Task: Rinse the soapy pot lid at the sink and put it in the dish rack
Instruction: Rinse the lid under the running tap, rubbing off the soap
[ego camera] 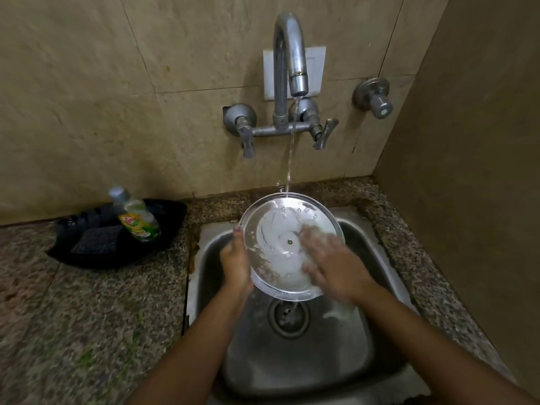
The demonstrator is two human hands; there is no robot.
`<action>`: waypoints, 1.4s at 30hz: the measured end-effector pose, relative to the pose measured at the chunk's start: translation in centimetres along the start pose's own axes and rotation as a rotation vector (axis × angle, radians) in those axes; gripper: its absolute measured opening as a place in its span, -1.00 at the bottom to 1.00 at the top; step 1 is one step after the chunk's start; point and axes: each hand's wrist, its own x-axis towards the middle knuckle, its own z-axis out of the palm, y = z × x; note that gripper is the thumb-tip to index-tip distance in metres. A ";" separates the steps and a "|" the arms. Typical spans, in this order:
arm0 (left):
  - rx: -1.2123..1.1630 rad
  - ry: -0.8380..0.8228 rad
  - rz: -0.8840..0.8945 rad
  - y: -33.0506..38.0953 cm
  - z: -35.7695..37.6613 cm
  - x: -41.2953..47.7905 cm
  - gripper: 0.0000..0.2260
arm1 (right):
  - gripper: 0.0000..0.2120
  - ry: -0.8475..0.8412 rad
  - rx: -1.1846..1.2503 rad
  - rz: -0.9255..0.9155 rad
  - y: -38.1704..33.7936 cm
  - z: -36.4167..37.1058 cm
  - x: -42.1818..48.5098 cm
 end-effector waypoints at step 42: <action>0.047 -0.244 0.243 1.6 -0.6 1.0 -0.90 | -0.45 0.256 0.284 0.320 -1.1 -5.7 13.8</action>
